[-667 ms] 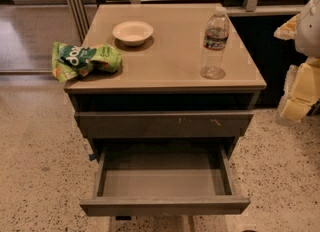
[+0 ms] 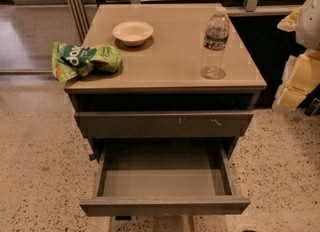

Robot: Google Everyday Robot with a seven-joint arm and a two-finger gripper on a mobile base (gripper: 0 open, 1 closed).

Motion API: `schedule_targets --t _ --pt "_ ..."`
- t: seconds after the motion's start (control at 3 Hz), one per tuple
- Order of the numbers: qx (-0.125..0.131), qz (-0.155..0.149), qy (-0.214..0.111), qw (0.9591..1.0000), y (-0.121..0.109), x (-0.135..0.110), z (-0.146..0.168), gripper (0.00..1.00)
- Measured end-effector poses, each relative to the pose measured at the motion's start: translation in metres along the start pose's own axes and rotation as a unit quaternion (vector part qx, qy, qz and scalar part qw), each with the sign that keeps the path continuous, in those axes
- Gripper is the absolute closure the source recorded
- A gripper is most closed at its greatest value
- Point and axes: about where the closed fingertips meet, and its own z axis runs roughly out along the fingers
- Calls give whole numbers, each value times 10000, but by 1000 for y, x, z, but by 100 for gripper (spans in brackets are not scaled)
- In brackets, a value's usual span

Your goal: Place water bottle into middle drawer

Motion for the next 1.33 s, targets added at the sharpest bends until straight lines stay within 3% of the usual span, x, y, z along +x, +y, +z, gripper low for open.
schedule_targets --t 0.33,0.67,1.0,1.33 --pt "341 167 -149 9992 -45 2 17 0" --pt "528 288 -480 9970 -93 -8 39 0" --pt "629 420 -1077 9913 -146 -27 61 0" --pt "550 652 -1755 9808 -180 -42 81 0"
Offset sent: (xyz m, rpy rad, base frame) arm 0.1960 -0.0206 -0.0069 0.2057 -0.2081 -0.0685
